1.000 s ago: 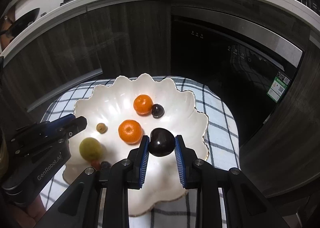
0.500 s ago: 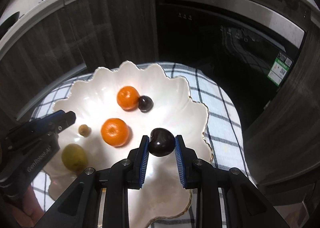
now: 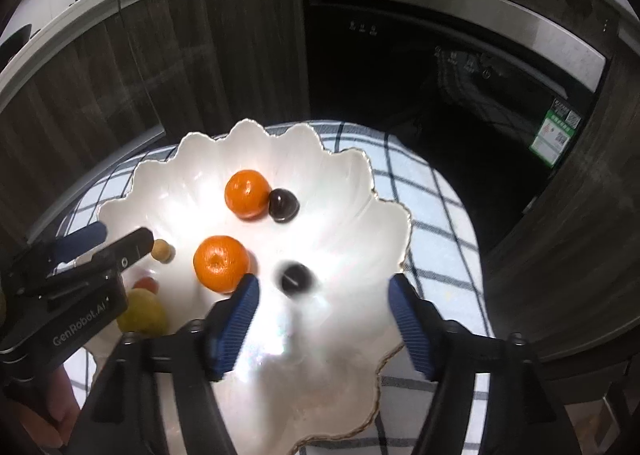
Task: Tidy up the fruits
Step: 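Open both tools over the bowl to drop the cherry and red fruit, then withdraw both open tools from the bowl back over the table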
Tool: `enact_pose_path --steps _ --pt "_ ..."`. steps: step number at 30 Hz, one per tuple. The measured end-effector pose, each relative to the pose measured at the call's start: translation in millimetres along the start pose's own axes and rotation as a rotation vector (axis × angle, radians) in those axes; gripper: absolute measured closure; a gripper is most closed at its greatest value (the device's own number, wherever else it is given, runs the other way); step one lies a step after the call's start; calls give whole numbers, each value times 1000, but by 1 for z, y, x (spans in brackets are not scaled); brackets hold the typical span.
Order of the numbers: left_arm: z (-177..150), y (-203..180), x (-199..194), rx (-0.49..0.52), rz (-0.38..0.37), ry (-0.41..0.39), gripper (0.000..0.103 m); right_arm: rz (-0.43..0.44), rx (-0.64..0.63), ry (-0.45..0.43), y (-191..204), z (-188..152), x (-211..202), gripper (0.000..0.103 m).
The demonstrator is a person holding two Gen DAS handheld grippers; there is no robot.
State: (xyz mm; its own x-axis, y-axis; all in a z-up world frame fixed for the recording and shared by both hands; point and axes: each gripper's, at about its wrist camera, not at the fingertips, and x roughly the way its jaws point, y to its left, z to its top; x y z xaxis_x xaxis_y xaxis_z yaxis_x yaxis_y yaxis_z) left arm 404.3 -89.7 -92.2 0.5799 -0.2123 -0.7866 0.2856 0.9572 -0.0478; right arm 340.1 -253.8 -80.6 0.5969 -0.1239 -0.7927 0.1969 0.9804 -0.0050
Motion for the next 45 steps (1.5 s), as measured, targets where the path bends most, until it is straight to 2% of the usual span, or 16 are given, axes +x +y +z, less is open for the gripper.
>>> enact_pose_path --steps 4,12,23,36,40,45 --pt "-2 4 -10 -27 9 -2 18 -6 -12 -15 2 2 -10 28" --pt "-10 8 -35 -38 32 1 9 -4 -32 -51 5 0 -37 28" --pt "-25 9 -74 -42 47 -22 9 14 -29 -84 5 -15 -69 27" --pt "-56 13 -112 -91 31 -41 9 15 -44 -116 5 -38 -104 27" --pt "-67 9 -129 -68 57 -72 7 13 -51 -128 6 -49 -115 27" --pt "-83 11 -146 -74 53 -77 6 30 -30 -121 4 -65 -127 22"
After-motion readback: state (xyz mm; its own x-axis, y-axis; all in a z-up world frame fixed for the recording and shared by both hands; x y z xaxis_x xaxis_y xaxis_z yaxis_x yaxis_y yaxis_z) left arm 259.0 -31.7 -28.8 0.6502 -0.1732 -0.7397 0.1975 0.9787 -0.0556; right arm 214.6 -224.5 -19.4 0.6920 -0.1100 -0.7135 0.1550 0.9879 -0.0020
